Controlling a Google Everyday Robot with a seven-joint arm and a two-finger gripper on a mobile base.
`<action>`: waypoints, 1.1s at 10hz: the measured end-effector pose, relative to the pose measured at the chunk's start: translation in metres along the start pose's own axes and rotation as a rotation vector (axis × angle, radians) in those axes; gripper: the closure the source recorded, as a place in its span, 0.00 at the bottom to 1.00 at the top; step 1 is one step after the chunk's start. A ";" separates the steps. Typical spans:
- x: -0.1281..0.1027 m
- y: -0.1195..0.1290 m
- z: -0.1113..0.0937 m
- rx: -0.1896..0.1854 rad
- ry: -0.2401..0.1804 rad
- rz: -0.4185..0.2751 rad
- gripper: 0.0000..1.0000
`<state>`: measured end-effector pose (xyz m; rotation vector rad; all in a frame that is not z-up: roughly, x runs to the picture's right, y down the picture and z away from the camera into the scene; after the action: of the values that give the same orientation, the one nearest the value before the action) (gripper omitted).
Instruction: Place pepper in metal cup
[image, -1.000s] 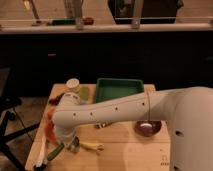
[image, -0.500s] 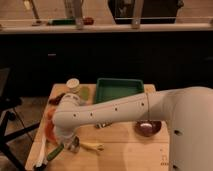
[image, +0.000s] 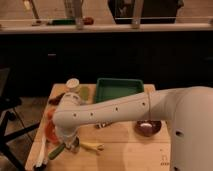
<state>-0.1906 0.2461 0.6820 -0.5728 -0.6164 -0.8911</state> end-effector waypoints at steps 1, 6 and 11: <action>0.003 0.001 -0.001 -0.004 0.003 0.006 1.00; 0.018 0.014 -0.010 0.002 0.016 0.049 1.00; 0.034 0.016 -0.014 0.018 0.012 0.085 1.00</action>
<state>-0.1568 0.2269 0.6933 -0.5726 -0.5846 -0.8080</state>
